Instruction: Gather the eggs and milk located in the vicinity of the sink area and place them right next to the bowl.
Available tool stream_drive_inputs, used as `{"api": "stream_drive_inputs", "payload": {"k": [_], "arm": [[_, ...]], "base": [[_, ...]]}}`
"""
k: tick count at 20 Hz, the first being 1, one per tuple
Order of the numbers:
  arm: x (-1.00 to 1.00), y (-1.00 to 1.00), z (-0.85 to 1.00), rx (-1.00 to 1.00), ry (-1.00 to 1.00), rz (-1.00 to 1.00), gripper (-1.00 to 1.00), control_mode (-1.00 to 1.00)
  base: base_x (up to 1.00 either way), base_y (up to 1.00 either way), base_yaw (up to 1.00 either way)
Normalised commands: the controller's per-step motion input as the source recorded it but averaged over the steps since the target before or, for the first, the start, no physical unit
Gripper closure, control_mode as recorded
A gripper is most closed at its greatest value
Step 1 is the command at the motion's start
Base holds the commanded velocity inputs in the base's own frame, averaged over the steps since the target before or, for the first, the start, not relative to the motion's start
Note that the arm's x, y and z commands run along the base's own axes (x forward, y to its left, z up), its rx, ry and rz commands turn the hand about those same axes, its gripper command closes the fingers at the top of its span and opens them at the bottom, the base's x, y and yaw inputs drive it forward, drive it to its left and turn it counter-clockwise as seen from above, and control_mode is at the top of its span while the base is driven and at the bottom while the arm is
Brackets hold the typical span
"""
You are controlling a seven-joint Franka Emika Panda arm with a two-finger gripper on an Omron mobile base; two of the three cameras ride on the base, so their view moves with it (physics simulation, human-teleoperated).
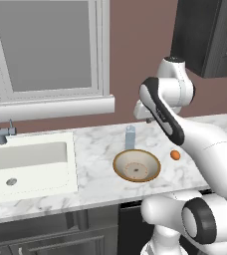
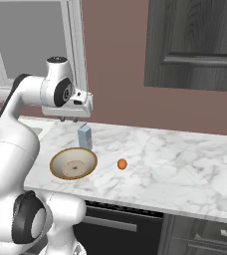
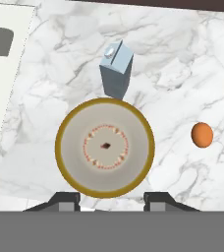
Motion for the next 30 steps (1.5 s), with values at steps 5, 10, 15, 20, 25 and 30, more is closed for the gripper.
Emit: {"api": "stream_drive_inputs", "payload": {"k": [5, 10, 15, 20, 25, 30], "arm": [[0.00, 0.00, -0.01, 0.01, 0.00, 0.00, -1.00, -1.00], [0.00, 0.00, -0.08, 0.03, 0.00, -0.06, -1.00, -1.00], [0.00, 0.00, 0.00, 0.05, 0.00, -0.10, -1.00, -1.00], [0.00, 0.00, 0.00, 0.05, 0.00, -0.13, -1.00, -1.00], [0.00, 0.00, -0.06, 0.02, 0.00, -0.13, -1.00, -1.00], [0.07, 0.00, -0.18, -0.01, 0.00, -0.07, -1.00, -1.00]], "base": [[0.00, 0.00, 0.00], [0.00, 0.00, 0.00], [0.00, 0.00, 0.00], [0.00, 0.00, 0.00], [0.00, 0.00, 0.00], [0.00, 0.00, 0.00]]}}
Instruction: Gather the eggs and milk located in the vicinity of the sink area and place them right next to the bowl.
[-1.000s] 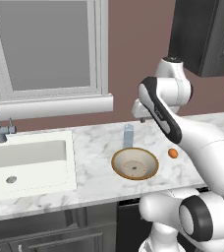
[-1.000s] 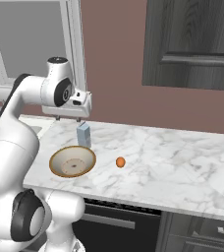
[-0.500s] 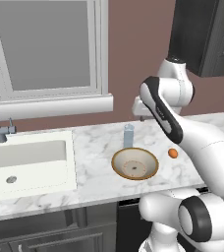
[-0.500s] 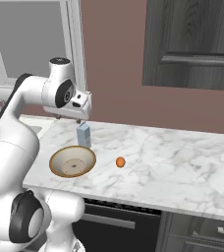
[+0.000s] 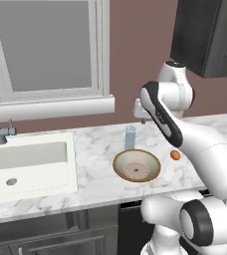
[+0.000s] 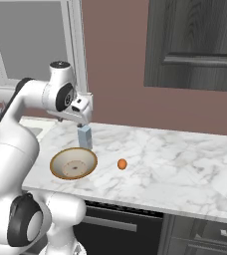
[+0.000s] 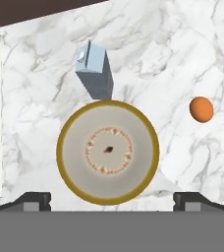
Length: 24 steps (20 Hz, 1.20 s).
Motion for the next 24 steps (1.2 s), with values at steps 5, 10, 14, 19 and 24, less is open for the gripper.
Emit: {"api": "stream_drive_inputs", "payload": {"k": [5, 10, 14, 19, 24], "arm": [[0.23, 0.00, -0.22, 0.00, 0.02, -0.04, -1.00, -1.00], [0.26, 0.01, -0.20, 0.00, 0.05, -0.02, -1.00, -1.00], [0.23, 0.02, -0.16, 0.00, 0.04, -0.01, -1.00, -1.00], [0.23, 0.06, -0.14, 0.00, 0.02, -0.02, -1.00, -1.00], [0.18, 0.00, -0.03, 0.00, 0.00, -0.02, -1.00, -1.00]], "base": [[0.00, 0.00, 0.00], [0.00, 0.00, 0.00], [0.00, 0.00, 0.00], [0.00, 0.00, 0.00], [0.00, 0.00, 0.00]]}}
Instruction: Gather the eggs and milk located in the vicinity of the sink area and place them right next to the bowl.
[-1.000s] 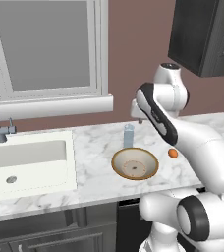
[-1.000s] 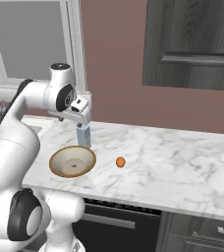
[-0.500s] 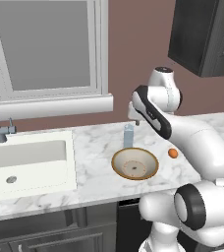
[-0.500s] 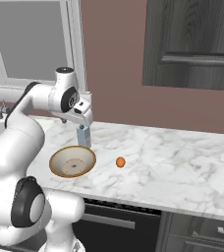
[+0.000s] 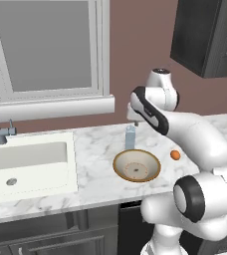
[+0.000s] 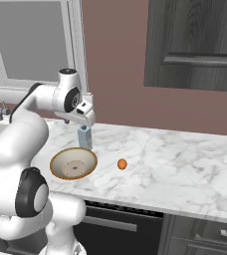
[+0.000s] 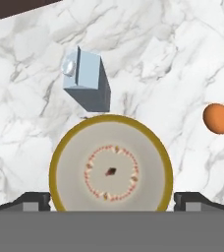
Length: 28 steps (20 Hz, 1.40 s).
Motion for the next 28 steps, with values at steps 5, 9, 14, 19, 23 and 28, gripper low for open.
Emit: {"api": "stream_drive_inputs", "payload": {"k": [5, 9, 14, 19, 23, 28], "arm": [[0.10, 0.00, -0.03, 0.00, 0.00, -0.03, -1.00, -1.00], [0.11, 0.02, -0.08, 0.00, 0.00, 0.00, -1.00, -1.00], [0.18, 0.07, -0.14, 0.00, 0.00, 0.00, -1.00, -1.00], [0.22, 0.05, -0.12, 0.00, 0.00, 0.00, -1.00, -1.00], [0.24, 0.04, -0.10, 0.00, 0.00, 0.00, -1.00, -1.00], [0.26, 0.00, -0.03, 0.00, 0.00, 0.00, -1.00, -1.00]], "base": [[0.00, 0.00, 0.00], [0.00, 0.00, 0.00], [0.00, 0.00, 0.00], [0.00, 0.00, 0.00], [0.00, 0.00, 0.00], [0.00, 0.00, 0.00]]}}
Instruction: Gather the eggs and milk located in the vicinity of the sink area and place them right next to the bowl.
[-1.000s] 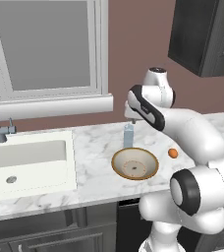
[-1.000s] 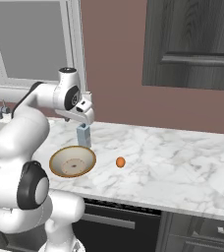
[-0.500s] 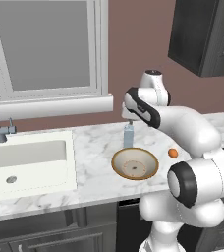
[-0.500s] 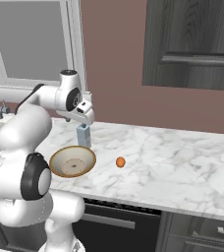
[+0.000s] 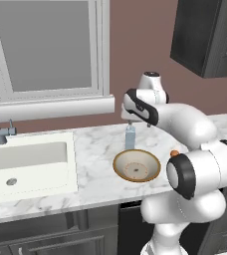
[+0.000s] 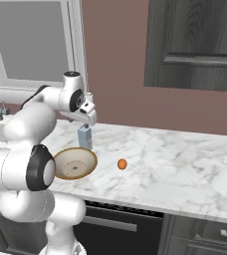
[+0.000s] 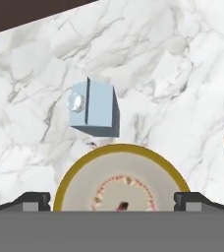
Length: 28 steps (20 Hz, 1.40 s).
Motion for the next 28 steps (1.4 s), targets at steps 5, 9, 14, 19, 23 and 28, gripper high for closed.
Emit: {"api": "stream_drive_inputs", "payload": {"k": [5, 9, 14, 19, 23, 28], "arm": [[0.25, 0.00, -0.08, 0.00, 0.00, 0.00, -1.00, -1.00], [0.26, 0.00, -0.12, 0.00, 0.00, 0.00, -1.00, -1.00], [0.26, 0.00, -0.14, 0.00, 0.00, 0.00, -1.00, -1.00], [0.24, 0.00, -0.16, 0.00, 0.00, 0.00, -1.00, -1.00], [0.23, 0.02, -0.17, 0.00, 0.00, 0.00, -1.00, -1.00], [0.15, 0.01, -0.16, 0.00, 0.00, 0.00, -1.00, -1.00]], "base": [[0.00, 0.00, 0.00], [0.00, 0.00, 0.00], [0.00, 0.00, 0.00], [0.00, 0.00, 0.00], [0.00, 0.00, 0.00], [0.00, 0.00, 0.00]]}}
